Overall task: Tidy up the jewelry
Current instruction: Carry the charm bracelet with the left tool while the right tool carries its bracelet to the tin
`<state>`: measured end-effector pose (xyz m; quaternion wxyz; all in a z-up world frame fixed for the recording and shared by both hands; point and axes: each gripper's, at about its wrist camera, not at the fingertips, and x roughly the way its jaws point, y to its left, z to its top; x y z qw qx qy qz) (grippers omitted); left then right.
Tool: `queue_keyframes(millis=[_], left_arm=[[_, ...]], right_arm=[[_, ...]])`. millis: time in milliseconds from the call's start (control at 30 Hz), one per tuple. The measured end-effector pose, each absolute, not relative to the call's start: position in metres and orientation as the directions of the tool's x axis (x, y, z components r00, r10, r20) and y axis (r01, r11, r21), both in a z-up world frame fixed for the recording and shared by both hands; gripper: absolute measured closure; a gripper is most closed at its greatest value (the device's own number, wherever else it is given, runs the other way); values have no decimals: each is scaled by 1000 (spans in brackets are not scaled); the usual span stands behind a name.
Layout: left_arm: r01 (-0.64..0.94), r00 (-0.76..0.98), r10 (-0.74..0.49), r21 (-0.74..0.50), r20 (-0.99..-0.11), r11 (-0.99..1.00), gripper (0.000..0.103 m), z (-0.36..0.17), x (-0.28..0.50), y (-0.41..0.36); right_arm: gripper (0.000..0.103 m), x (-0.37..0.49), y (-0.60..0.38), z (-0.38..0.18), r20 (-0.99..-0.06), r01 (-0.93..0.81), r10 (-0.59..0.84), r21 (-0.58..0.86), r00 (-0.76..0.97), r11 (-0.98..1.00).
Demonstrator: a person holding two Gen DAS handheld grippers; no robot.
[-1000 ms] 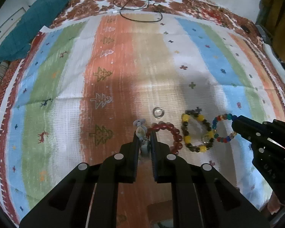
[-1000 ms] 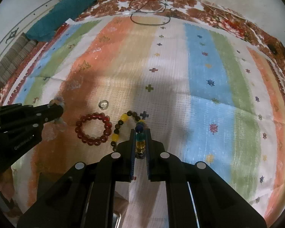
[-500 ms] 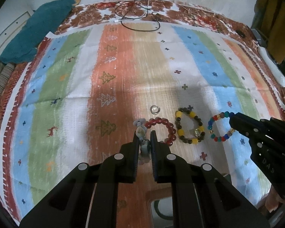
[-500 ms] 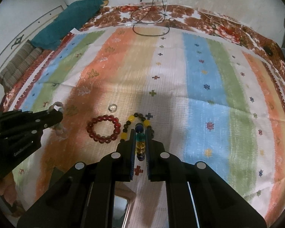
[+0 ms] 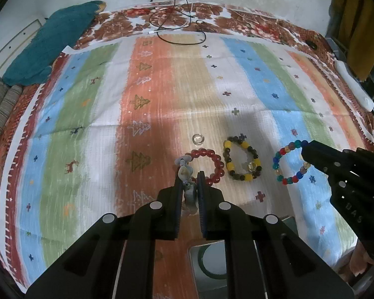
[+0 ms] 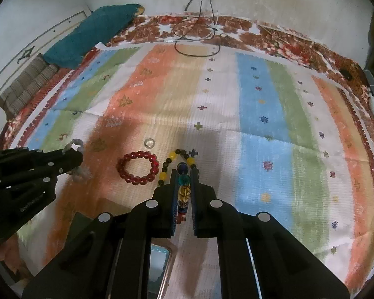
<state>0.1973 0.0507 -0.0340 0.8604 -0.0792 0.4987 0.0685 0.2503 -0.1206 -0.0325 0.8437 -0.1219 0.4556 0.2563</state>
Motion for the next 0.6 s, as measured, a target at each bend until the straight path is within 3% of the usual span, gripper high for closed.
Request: queue_keyframes(millis=[600], left_arm=[[-181,520,28,-78,-854,980,92,-21,167,38]], right_arm=[[93,226,-127,-18,-806,-556,354,37,475,830]])
